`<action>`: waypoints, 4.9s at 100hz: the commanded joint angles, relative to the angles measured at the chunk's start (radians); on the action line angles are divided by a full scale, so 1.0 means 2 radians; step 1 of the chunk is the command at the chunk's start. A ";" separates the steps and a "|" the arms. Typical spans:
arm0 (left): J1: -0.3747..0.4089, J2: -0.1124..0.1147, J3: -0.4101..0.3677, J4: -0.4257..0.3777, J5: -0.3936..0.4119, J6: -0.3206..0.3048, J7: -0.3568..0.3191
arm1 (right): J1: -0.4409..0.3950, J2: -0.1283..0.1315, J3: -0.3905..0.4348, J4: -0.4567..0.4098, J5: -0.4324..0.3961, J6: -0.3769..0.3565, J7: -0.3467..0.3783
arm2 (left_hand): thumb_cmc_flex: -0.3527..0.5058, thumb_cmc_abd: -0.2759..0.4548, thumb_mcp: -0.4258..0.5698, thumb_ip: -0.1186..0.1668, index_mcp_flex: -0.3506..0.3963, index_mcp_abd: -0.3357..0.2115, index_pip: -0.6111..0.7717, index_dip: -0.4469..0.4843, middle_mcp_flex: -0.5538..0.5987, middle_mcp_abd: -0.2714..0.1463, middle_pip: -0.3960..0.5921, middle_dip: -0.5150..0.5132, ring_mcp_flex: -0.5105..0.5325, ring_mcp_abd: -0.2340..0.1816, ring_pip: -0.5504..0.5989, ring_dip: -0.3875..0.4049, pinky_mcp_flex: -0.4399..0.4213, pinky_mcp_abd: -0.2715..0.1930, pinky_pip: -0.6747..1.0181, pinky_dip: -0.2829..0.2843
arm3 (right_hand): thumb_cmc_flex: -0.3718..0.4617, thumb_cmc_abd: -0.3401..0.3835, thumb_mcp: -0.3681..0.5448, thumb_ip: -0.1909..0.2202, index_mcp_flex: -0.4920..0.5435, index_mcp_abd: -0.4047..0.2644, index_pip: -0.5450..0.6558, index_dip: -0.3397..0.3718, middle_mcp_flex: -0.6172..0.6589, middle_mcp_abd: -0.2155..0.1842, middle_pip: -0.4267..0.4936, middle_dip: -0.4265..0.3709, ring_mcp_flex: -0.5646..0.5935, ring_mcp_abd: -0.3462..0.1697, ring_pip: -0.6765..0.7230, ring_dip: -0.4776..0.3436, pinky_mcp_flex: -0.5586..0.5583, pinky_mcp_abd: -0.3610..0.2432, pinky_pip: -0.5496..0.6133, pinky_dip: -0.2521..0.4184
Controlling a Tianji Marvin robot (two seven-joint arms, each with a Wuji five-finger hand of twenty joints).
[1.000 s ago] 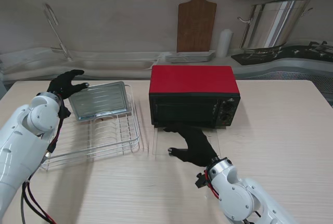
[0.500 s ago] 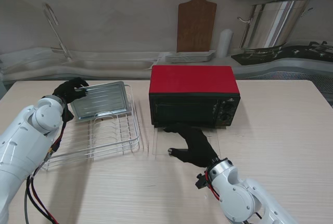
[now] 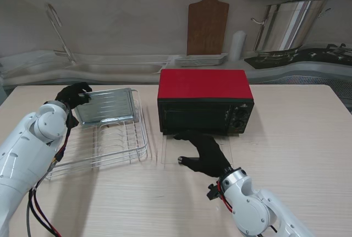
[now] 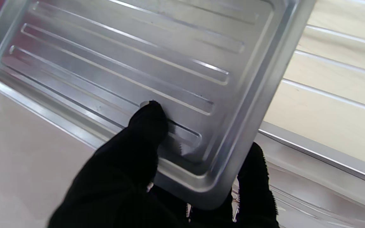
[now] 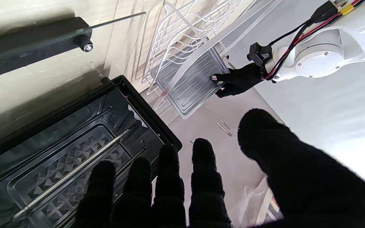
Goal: Slide the trays into the oven
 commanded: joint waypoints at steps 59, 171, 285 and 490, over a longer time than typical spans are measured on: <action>0.062 -0.002 -0.052 -0.141 -0.009 0.045 -0.029 | -0.006 -0.005 0.000 -0.004 0.005 0.000 0.000 | 0.073 0.052 0.068 0.012 0.070 -0.011 0.096 0.180 0.017 0.033 0.201 0.064 0.046 0.065 0.130 0.153 0.008 0.036 0.110 0.061 | -0.010 0.010 -0.012 0.016 -0.001 0.007 0.001 -0.007 0.002 -0.007 0.004 -0.003 -0.018 -0.018 -0.006 -0.004 0.002 -0.023 0.003 0.000; 0.335 0.008 -0.153 -0.511 -0.009 0.026 -0.084 | -0.022 -0.020 0.005 -0.007 0.053 0.006 -0.043 | 0.046 0.024 0.113 0.012 0.074 -0.006 0.078 0.193 0.039 0.039 0.196 0.063 0.073 0.069 0.137 0.151 0.032 0.051 0.120 0.067 | 0.022 -0.012 0.030 0.021 -0.026 0.015 0.014 0.000 -0.006 0.002 0.024 0.006 -0.001 0.001 0.016 0.008 0.028 -0.011 0.041 0.023; 0.301 0.018 -0.062 -0.526 -0.073 0.020 -0.145 | 0.006 -0.063 -0.041 0.073 0.196 -0.104 -0.126 | 0.035 0.019 0.125 0.009 0.066 0.002 0.076 0.174 0.047 0.043 0.192 0.064 0.084 0.067 0.148 0.142 0.047 0.058 0.127 0.072 | 0.083 -0.128 0.090 -0.028 0.006 0.019 0.096 0.032 0.062 0.020 0.107 0.034 0.118 0.028 0.077 0.040 0.174 0.002 0.093 0.063; 0.318 0.015 -0.076 -0.516 -0.036 -0.037 -0.112 | -0.014 -0.069 0.005 0.000 0.400 -0.001 -0.083 | -0.264 0.066 -0.035 0.022 -0.123 0.085 -0.331 -0.237 -0.263 0.047 -0.106 -0.316 -0.152 0.010 -0.233 -0.086 -0.087 0.017 -0.280 0.012 | 0.253 -0.160 0.205 -0.098 0.409 0.013 0.130 0.037 0.440 0.099 0.047 -0.003 0.470 0.164 0.169 0.030 0.529 0.144 0.275 -0.081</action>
